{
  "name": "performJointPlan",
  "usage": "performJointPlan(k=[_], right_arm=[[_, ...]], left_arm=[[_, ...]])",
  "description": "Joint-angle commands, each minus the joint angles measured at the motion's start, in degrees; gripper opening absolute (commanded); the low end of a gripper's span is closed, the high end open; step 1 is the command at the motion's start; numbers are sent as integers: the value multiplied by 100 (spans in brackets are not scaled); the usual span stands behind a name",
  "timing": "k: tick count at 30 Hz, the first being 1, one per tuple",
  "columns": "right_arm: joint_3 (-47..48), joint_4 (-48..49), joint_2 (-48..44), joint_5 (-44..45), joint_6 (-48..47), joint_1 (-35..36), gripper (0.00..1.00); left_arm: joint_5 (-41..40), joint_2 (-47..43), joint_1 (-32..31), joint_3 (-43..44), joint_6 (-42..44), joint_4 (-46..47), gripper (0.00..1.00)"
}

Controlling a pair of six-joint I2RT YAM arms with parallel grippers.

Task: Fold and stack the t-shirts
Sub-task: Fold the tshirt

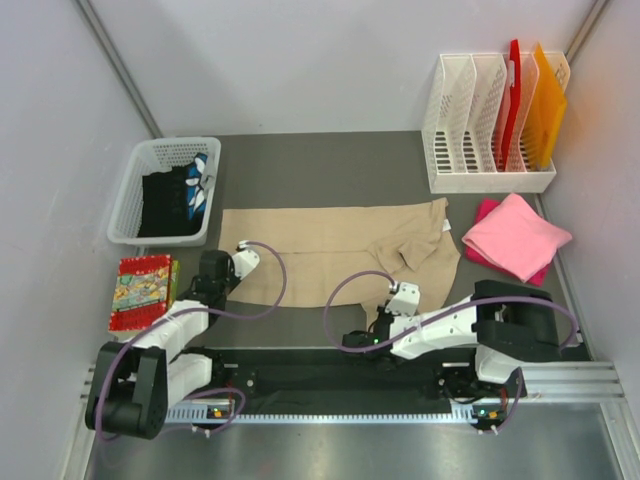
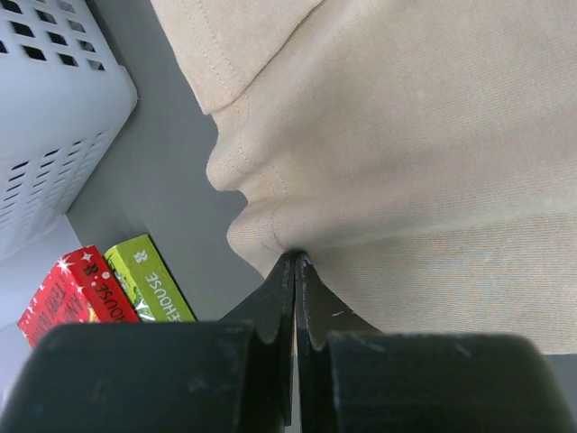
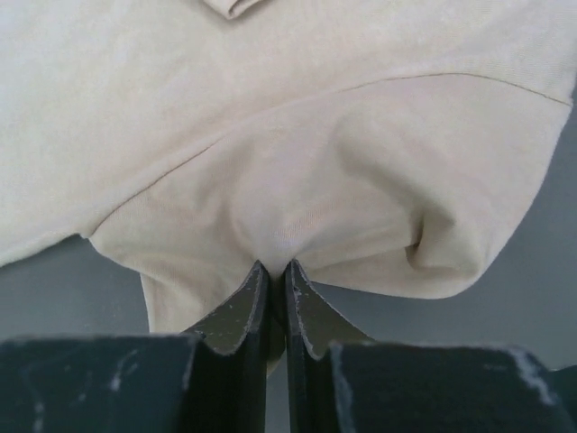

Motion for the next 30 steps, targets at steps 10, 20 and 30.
performJointPlan(k=[10, 20, 30], right_arm=[[790, -3187, -934, -138, 2059, 1400, 7], [754, -3239, -688, -200, 2287, 1541, 11], [368, -2765, -820, -173, 2182, 1506, 12]], left_arm=[[361, -1400, 34, 807, -86, -1584, 0], [414, -1796, 34, 193, 116, -2121, 27], [1161, -1823, 34, 253, -121, -3211, 30]])
